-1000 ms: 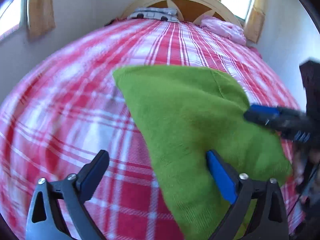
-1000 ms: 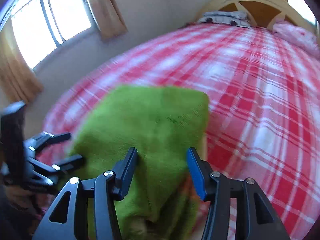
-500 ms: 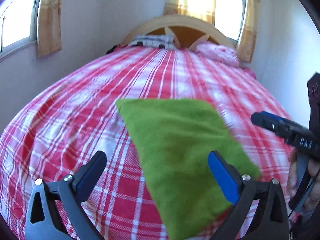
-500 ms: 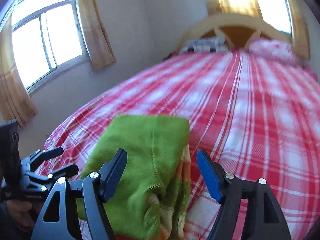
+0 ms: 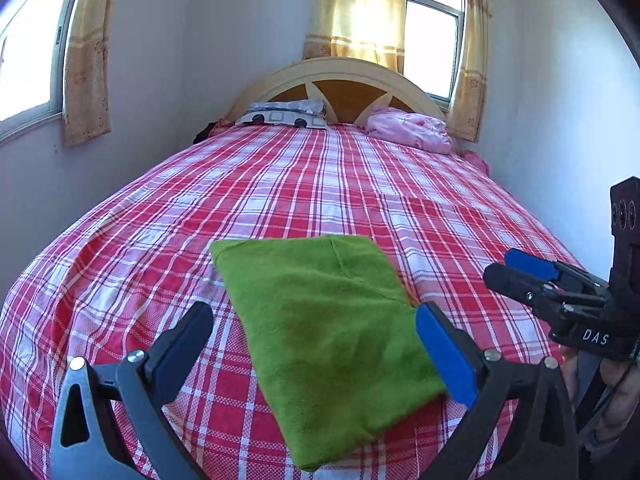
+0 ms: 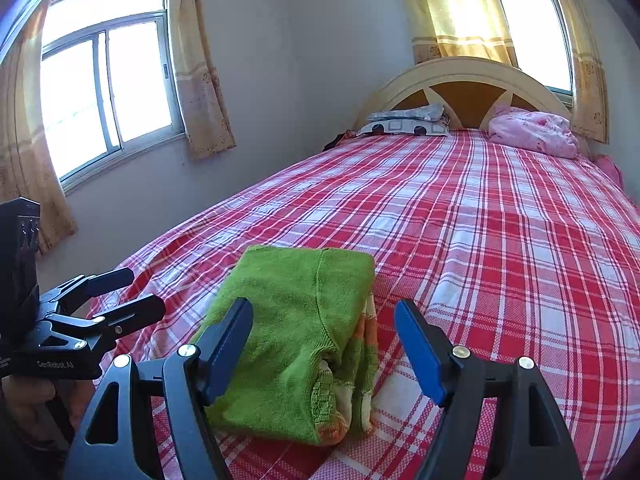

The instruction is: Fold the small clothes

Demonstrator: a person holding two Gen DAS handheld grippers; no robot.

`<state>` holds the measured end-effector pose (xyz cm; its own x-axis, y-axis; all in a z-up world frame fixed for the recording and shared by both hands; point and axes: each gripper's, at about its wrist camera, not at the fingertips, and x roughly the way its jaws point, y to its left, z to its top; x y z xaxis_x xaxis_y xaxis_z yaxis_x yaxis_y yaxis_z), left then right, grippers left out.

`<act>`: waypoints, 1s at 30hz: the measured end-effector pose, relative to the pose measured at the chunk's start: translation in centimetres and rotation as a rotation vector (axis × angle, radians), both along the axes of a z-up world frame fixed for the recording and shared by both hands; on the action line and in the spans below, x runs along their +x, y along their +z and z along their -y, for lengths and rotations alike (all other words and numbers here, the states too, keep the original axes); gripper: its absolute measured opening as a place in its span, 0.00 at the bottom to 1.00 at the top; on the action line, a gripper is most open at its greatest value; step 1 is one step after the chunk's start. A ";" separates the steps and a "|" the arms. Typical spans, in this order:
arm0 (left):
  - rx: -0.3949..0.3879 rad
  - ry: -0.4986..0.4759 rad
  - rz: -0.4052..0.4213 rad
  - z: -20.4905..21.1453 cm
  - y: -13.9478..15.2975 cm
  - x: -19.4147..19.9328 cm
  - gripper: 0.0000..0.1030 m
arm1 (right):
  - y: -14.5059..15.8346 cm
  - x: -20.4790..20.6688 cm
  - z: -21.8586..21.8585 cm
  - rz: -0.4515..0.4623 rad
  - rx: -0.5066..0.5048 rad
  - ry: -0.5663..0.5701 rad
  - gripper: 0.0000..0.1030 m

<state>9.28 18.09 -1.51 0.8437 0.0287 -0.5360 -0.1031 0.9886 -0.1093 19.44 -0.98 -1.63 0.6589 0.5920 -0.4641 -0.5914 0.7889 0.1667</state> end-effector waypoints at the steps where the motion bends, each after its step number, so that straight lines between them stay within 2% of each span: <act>1: 0.000 0.000 0.000 0.0 0.0 -0.1 1.00 | 0.0 0.0 0.1 -0.001 0.004 0.000 0.72; 30: 0.008 0.013 0.015 0.4 0.3 -0.5 1.00 | 0.2 -0.9 0.3 0.001 0.017 0.016 0.72</act>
<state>8.79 17.70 -1.19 0.8511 0.0440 -0.5231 -0.1145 0.9881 -0.1031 18.57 -1.28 -1.42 0.6500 0.6102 -0.4529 -0.6038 0.7766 0.1797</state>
